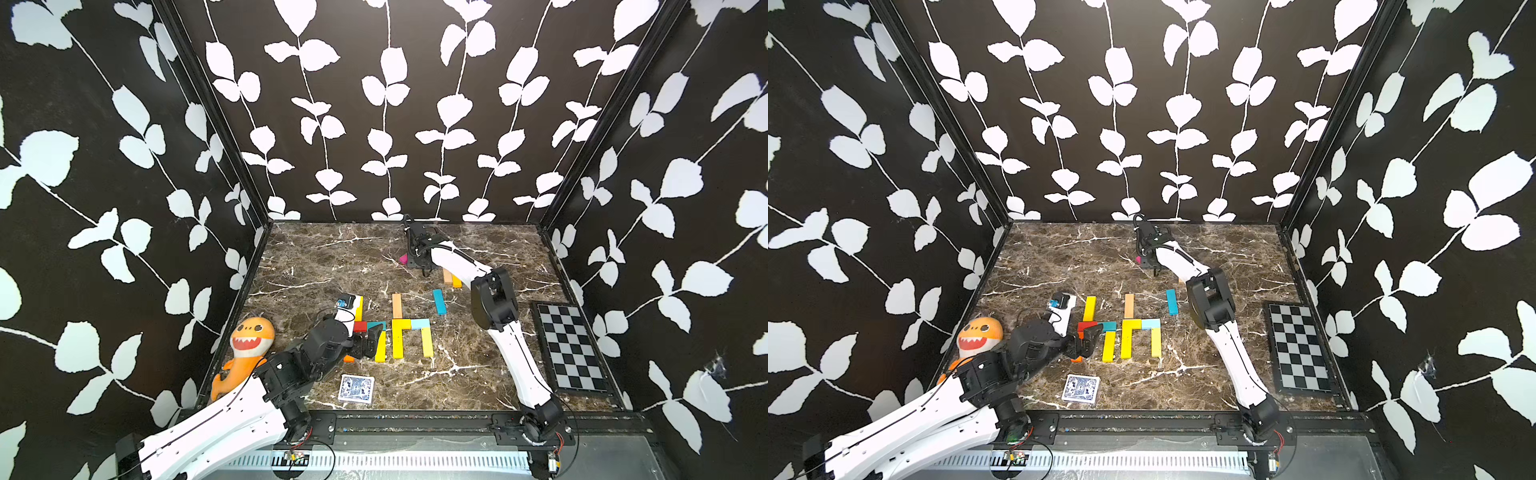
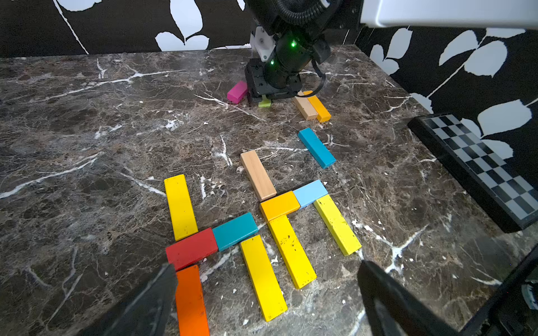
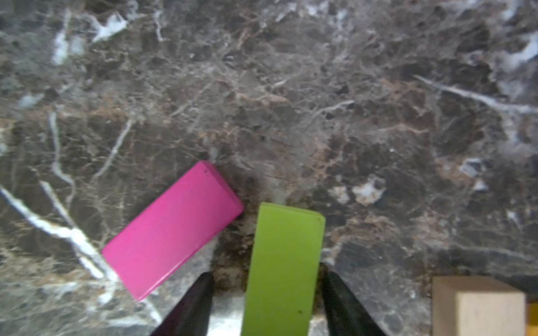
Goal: Assemble the letter h with building blocks
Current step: Pick up the building block from the center of the board, then assemble the building block at the center of the board.
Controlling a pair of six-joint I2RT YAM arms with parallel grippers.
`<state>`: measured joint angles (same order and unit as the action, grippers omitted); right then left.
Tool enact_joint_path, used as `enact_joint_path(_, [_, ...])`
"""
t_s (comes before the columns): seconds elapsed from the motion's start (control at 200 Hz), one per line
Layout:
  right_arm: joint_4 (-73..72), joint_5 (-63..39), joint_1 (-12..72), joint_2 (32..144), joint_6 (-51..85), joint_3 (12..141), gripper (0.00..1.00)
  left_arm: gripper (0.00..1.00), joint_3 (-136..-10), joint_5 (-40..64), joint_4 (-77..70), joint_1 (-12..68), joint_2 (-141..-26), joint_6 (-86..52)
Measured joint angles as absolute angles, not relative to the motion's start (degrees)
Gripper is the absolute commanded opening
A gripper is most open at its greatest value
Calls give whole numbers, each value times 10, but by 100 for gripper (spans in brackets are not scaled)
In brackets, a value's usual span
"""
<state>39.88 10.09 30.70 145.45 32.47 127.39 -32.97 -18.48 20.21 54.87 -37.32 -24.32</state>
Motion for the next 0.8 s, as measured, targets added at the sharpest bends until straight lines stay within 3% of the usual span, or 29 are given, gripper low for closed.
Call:
enact_joint_path(0.11, [392, 105, 305, 1452, 328, 1267, 23, 99, -330, -185, 202, 549, -374, -241])
enact_joint_path(0.32, [336, 88, 297, 1401, 293, 1177, 8, 99, -330, -185, 202, 549, -375, -241])
enact_joint_path(0.51, [307, 73, 298, 1308, 255, 1059, 7, 99, -330, -185, 202, 549, -378, -240])
enact_joint_path(0.801, [262, 69, 345, 997, 290, 757, 7, 99, -330, -180, 189, 548, -380, -233])
